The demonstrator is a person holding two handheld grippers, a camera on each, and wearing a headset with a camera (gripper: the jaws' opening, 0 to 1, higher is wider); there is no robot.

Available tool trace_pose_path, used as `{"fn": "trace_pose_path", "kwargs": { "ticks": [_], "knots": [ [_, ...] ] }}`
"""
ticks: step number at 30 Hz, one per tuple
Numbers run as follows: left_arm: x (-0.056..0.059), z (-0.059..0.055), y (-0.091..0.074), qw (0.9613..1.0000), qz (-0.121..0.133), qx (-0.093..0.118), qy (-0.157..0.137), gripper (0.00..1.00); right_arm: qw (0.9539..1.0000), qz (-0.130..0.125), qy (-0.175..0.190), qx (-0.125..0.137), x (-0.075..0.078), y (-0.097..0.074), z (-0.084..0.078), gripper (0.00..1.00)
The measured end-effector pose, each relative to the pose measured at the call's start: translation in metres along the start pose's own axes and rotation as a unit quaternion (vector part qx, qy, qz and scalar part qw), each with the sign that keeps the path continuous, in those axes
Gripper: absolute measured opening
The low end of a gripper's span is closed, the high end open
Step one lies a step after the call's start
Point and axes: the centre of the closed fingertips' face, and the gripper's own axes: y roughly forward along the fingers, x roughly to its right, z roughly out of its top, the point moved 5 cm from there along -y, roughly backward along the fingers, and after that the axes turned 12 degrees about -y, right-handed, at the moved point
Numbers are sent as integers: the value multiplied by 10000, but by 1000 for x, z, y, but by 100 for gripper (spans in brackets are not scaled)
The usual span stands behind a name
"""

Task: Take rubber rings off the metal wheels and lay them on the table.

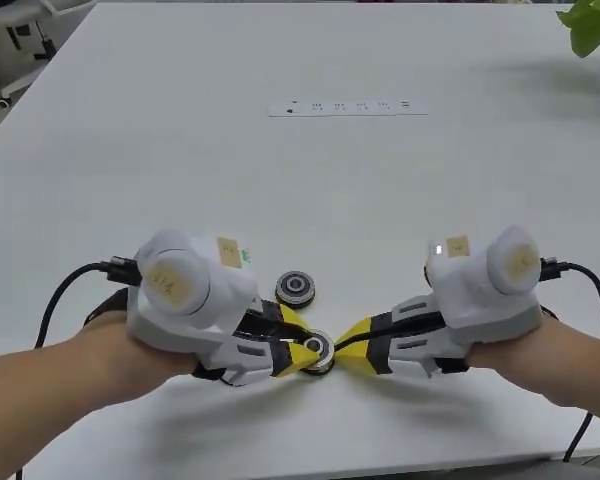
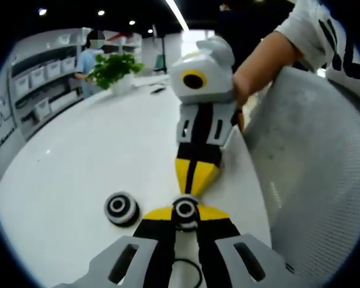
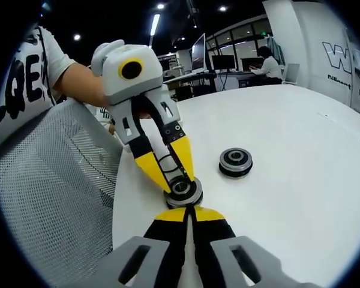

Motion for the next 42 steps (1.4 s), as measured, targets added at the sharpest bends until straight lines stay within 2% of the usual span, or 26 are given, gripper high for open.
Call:
{"fn": "trace_pose_path", "kwargs": {
  "ticks": [6,18,26,33,36,38,42],
  "knots": [
    [0,0,1,9999,77,-52,40,13,9999,-51,135,-9,1,0,0,0],
    [1,1,1,9999,114,-84,88,12,9980,-79,612,159,4,-4,-1,0],
    [1,1,1,9998,136,-116,115,12,9965,-80,795,260,4,-5,0,0],
    [0,1,1,9997,158,-130,122,12,9939,-107,1037,364,5,-7,0,0],
    [0,1,1,9997,172,-134,116,12,9906,-138,1247,540,9,-8,5,0],
    [0,1,1,9997,181,-141,109,12,9915,-157,1188,501,8,-7,5,0],
    [0,1,1,9996,192,-152,114,12,9896,-152,1314,572,7,-8,6,0]
  ]
}}
